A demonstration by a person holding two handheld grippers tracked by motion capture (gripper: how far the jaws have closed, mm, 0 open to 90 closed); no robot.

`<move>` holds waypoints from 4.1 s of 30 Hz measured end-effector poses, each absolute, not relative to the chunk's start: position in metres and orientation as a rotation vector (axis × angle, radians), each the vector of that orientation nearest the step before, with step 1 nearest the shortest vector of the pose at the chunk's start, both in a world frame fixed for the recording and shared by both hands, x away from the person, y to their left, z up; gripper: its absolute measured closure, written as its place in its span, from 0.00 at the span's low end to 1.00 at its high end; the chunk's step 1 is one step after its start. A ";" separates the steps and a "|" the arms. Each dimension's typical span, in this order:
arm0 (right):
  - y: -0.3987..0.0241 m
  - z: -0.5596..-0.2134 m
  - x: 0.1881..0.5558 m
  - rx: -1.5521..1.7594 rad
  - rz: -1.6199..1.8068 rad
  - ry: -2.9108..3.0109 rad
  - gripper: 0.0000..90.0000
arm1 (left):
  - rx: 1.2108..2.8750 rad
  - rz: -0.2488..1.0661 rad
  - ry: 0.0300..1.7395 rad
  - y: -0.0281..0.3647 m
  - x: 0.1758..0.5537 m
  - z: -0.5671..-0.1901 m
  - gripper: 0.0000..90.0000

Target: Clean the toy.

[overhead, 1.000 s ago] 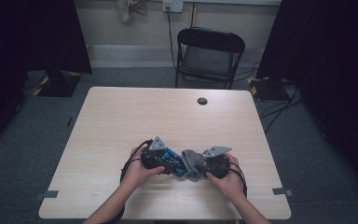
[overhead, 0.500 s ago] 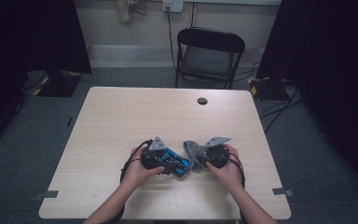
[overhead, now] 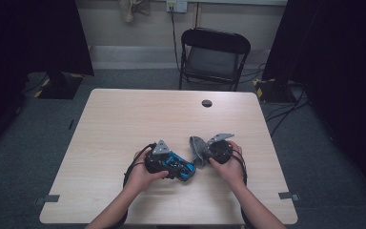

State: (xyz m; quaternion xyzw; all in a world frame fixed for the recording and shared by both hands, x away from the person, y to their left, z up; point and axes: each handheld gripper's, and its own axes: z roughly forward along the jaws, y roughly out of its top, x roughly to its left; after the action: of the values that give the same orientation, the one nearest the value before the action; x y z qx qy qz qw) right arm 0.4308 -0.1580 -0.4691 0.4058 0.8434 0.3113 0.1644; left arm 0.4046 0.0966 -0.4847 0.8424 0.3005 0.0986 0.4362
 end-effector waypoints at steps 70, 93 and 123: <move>-0.157 -0.480 0.444 1.194 0.839 2.371 0.79 | 2.123 0.254 0.762 0.113 0.391 -0.469 0.19; -0.140 -0.472 0.419 1.121 0.994 2.574 0.84 | 2.147 0.257 0.725 0.104 0.393 -0.483 0.12; -0.097 -0.465 0.460 1.232 0.989 2.446 0.82 | 2.140 0.255 0.697 0.107 0.392 -0.484 0.16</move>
State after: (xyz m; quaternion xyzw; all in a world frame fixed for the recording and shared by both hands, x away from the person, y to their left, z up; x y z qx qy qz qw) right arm 0.4596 -0.0973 -0.4647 0.4204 0.8344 0.3375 0.1144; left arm 0.3919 0.1066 -0.4838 0.8555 0.2786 0.1019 0.4244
